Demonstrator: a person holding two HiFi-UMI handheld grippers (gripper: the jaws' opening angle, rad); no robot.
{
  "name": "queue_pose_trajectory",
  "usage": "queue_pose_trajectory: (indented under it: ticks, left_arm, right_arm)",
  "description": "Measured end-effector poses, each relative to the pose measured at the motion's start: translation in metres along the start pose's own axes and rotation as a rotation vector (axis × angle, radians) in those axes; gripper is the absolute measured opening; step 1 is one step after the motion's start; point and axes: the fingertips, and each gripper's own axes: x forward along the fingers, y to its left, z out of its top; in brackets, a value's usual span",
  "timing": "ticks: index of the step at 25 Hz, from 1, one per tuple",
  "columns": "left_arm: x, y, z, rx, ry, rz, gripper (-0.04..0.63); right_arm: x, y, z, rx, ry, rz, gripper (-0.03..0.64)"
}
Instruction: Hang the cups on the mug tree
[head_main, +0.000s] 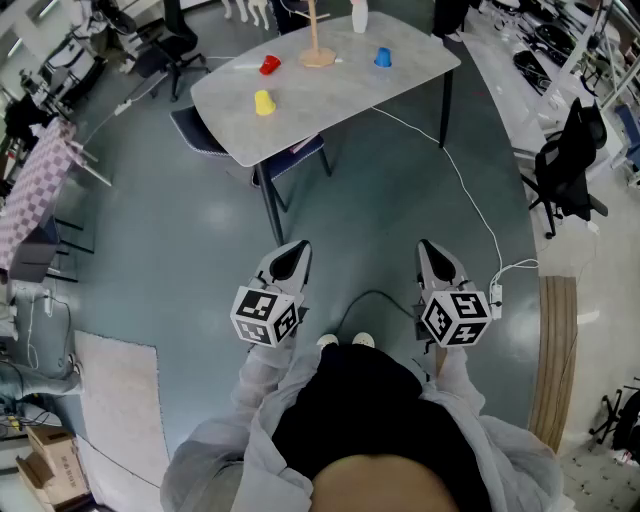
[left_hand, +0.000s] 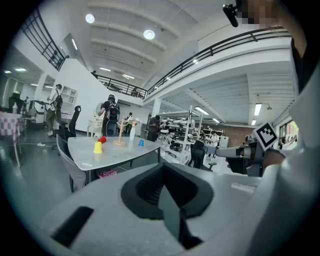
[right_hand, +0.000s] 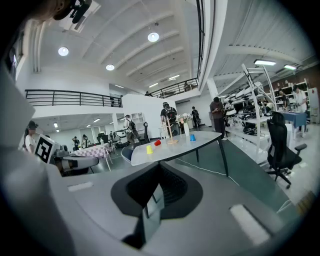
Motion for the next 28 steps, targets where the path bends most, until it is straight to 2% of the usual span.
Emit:
queue_pose_trajectory:
  ticks: [12,16,20,24,27,28]
  left_arm:
    - [-0.019,0.022,-0.003,0.003,-0.008,-0.020,-0.003]
    - [-0.027,0.029,-0.009,-0.003,-0.010,-0.039,-0.003]
    - [-0.030,0.038,-0.017,-0.003,0.006,-0.052,-0.003]
    - [-0.033,0.045,-0.020,-0.005,0.005,-0.053,-0.003]
    - [-0.025,0.054,-0.020,-0.006,0.006,-0.045,-0.003]
    - [-0.021,0.057,-0.020,-0.008,0.007,-0.040,-0.003]
  right_arm:
    - [0.011,0.032,0.001,-0.014,-0.032,-0.007,0.008]
    - [0.012,0.039,-0.012,-0.007,-0.020,-0.033,0.008]
    - [0.015,0.050,-0.031,0.041,-0.015,-0.021,0.011]
    - [0.018,0.055,-0.027,0.038,-0.043,-0.019,0.122]
    - [0.031,0.049,-0.020,0.032,-0.056,-0.016,0.249]
    - [0.037,0.046,-0.019,0.030,-0.055,-0.017,0.266]
